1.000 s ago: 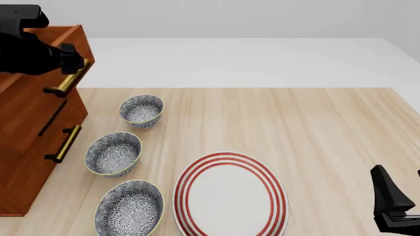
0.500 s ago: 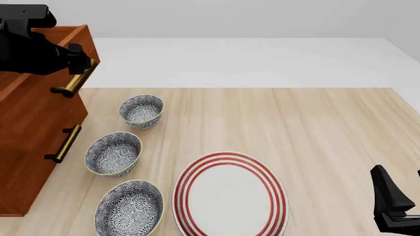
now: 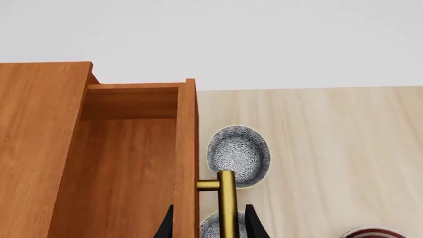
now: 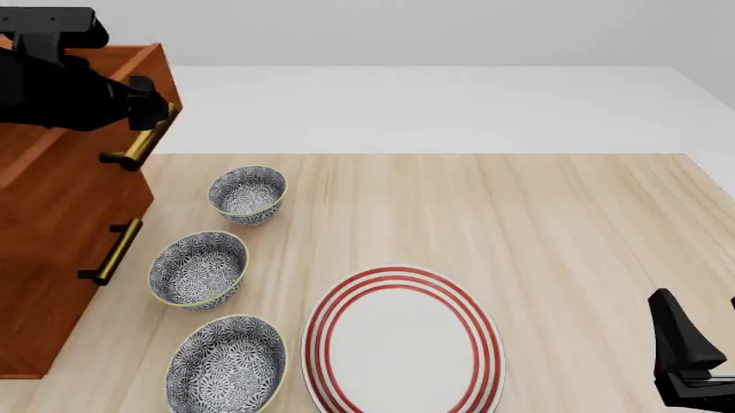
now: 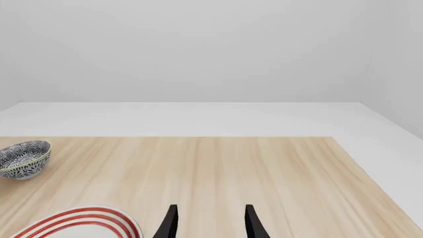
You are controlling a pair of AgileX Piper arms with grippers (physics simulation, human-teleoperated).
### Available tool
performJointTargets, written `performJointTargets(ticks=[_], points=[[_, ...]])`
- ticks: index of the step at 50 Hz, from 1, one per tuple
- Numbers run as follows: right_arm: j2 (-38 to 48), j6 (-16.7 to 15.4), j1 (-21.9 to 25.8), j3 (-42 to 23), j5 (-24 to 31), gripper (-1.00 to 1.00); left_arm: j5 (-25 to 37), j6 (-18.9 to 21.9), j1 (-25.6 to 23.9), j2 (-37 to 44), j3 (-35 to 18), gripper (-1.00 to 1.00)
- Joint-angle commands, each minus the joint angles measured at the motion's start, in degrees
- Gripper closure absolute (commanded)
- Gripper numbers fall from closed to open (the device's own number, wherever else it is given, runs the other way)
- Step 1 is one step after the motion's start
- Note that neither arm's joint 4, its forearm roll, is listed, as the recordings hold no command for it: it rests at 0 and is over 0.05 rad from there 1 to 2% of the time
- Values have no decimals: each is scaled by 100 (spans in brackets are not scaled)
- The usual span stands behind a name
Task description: Open the top drawer of the cabinet.
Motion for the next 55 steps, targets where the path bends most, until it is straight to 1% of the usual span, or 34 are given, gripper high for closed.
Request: performJointTargets(ticks=[1,32,40,55], points=[[0,0,0,0,0,-100,-24,294,-239,356,235,-100],[-1,-1,-1,0,0,-100,37,189,-691,294,217,-100],[0,0,-1,0,0,-100,28,244,-778,310,212,-100],[-1,0,-1,0,0,-100,25,211,-932,358,180,-100]])
